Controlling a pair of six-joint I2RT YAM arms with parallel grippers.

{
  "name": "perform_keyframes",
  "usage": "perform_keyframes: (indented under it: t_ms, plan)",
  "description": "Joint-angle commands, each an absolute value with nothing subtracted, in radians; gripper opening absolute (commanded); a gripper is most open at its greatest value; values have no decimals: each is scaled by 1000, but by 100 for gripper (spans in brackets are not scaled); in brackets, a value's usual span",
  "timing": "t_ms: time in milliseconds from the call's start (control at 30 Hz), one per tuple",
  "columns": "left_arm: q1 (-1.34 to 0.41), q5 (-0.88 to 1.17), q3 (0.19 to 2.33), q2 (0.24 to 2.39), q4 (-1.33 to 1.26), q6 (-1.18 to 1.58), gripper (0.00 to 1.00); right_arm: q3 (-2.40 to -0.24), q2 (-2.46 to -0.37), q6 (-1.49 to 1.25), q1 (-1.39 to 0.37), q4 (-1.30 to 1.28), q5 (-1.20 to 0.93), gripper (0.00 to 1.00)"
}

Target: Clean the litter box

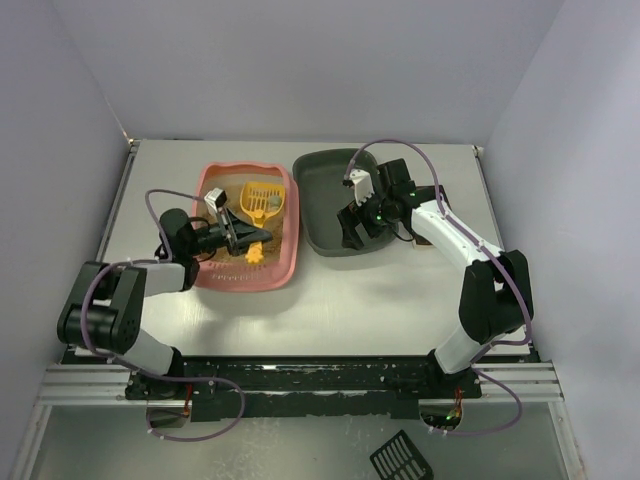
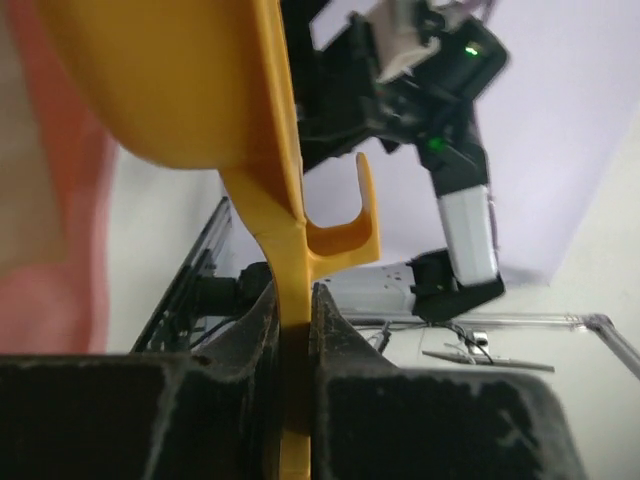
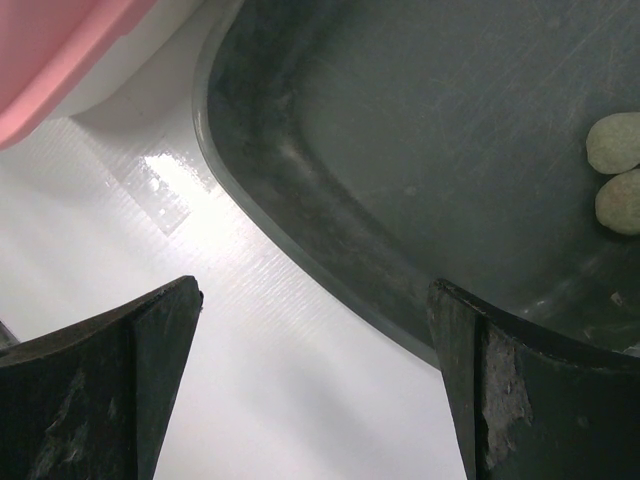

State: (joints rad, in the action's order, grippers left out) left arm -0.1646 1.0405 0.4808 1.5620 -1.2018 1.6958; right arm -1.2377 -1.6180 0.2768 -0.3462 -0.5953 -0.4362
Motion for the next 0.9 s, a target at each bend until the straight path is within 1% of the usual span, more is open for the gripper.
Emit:
perform_keyframes:
  t_ms: [0, 33, 67, 100, 133, 200, 233, 300, 367, 400, 433, 467, 500, 533, 567, 633, 667, 867]
  plan:
    - [-162, 972, 678, 1380, -212, 941, 7, -1232, -1582, 285, -341, -590, -425, 97]
    - [-164, 901, 770, 1358, 56, 730, 7, -1232, -1582, 285, -341, -590, -424, 97]
    - [-164, 830, 839, 1346, 229, 596, 7, -1233, -1583, 285, -341, -589, -424, 97]
    - [-164, 741, 894, 1338, 358, 472, 7, -1231, -1584, 285, -341, -589, -424, 97]
    - [-163, 683, 932, 1328, 441, 422, 7, -1232, -1586, 284, -341, -588, -424, 97]
    - [-162, 591, 967, 1307, 528, 375, 7, -1235, -1590, 284, -341, -588, -426, 97]
    - [-162, 581, 969, 1297, 541, 371, 7, -1236, -1591, 282, -341, -588, -428, 97]
    - [-158, 646, 945, 1281, 511, 403, 7, -1241, -1593, 282, -340, -590, -428, 97]
    - [-148, 804, 857, 1266, 339, 513, 7, -1242, -1593, 282, -341, -592, -427, 97]
    - [-147, 891, 794, 1255, 191, 608, 7, -1241, -1593, 282, -341, -593, -426, 97]
    - [-148, 970, 718, 1237, -13, 752, 7, -1241, -1591, 282, -341, -593, -425, 97]
    - [-148, 1034, 631, 1220, -286, 928, 7, -1239, -1590, 282, -341, -592, -425, 96]
    - [-149, 1085, 543, 1216, -643, 1161, 7, -1237, -1589, 283, -340, -591, -424, 97]
    - [-147, 1090, 477, 1228, -948, 1378, 7, -1236, -1588, 283, -340, -592, -423, 96]
    - [-146, 1093, 445, 1255, -1198, 1538, 7, -1236, -1588, 282, -341, -592, -422, 97]
    - [-146, 1082, 421, 1341, -1579, 1788, 7, -1236, -1588, 282, -341, -593, -422, 97]
    - [-146, 1073, 419, 1386, -1708, 1886, 7, -1238, -1588, 282, -340, -592, -423, 97]
    - [-147, 1057, 427, 1393, -1726, 1892, 7, -1242, -1585, 282, -341, -593, -423, 97]
